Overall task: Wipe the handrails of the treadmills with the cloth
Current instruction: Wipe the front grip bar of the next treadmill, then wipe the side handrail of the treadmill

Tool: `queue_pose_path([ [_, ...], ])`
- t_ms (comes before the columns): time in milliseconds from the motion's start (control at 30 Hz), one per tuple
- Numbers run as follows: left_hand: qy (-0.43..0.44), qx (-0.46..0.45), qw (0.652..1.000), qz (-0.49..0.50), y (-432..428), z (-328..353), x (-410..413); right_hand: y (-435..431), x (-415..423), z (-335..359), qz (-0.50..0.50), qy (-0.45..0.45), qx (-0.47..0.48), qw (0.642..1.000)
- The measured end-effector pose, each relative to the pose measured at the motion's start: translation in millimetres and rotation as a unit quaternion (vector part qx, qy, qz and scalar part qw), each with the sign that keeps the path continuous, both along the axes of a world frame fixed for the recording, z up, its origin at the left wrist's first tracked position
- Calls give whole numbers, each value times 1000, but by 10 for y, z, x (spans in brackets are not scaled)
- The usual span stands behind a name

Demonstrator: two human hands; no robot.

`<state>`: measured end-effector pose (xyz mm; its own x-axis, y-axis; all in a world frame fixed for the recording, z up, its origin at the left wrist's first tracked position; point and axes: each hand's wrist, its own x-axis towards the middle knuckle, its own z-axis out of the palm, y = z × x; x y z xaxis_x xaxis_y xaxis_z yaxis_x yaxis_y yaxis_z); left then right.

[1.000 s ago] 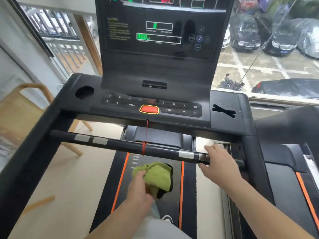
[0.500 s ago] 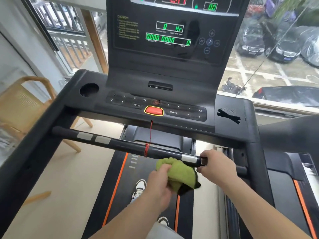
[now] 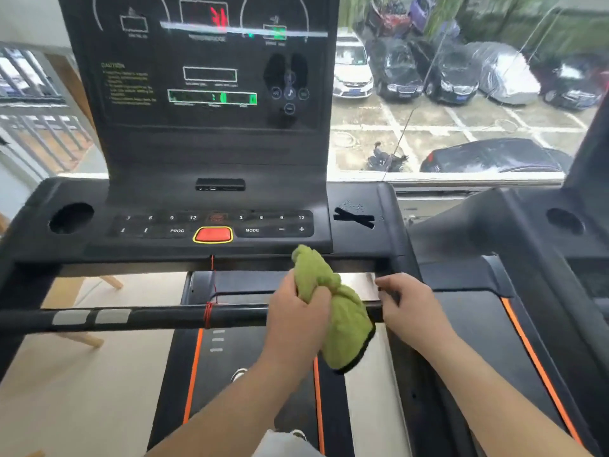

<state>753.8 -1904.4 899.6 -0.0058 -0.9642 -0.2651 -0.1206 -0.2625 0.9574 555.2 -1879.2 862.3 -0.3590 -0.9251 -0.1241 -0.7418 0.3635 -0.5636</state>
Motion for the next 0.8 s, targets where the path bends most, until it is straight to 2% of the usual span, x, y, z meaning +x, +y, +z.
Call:
queue_pose_path([
  [33,-69,-77,994,-29,-83,34,14,54,-90,10,-13,14,-6,1000],
  [67,-159,-139,974,-79,-181,1,12,104,-162,20,-24,26,-9,999],
  [100,-271,-175,935,-148,-283,-100,-5,149,-218,12,-30,35,-13,999],
  [167,-462,-152,824,-292,-480,-402,-135,224,-279,-29,-35,35,-21,999],
  [200,-500,-115,785,-348,-573,-530,-215,257,-293,-42,-41,28,-24,998],
  [233,-513,-76,761,-389,-670,-628,-296,283,-301,-49,-48,23,-26,998],
  [300,-484,-38,753,-444,-873,-764,-468,339,-322,-77,-60,16,-13,998],
  [400,-451,-26,780,-433,-899,-698,-708,415,-388,-106,-90,-1,70,993],
  [433,-483,-70,768,-414,-775,-669,-748,429,-410,-109,-105,-7,98,990],
  [500,-524,-214,745,-352,-316,-634,-687,437,-435,-116,-119,-7,133,984],
  [533,-480,-257,768,-337,-54,-585,-588,430,-440,-119,-118,-2,144,983],
  [567,-418,-259,804,-335,173,-606,-467,412,-441,-128,-116,7,152,982],
  [600,-362,-205,846,-335,332,-619,-350,392,-445,-142,-116,18,156,981],
  [667,-235,35,935,-264,522,-667,-203,345,-461,-145,-121,37,159,979],
  [700,-130,170,964,-160,515,-740,-185,320,-467,-140,-124,44,165,977],
  [733,-17,291,956,-41,458,-826,-176,296,-467,-133,-124,50,172,976],
  [767,95,368,923,57,377,-879,-186,275,-460,-126,-123,57,179,975],
  [800,177,392,896,115,284,-933,-214,257,-450,-120,-121,67,182,973],
])
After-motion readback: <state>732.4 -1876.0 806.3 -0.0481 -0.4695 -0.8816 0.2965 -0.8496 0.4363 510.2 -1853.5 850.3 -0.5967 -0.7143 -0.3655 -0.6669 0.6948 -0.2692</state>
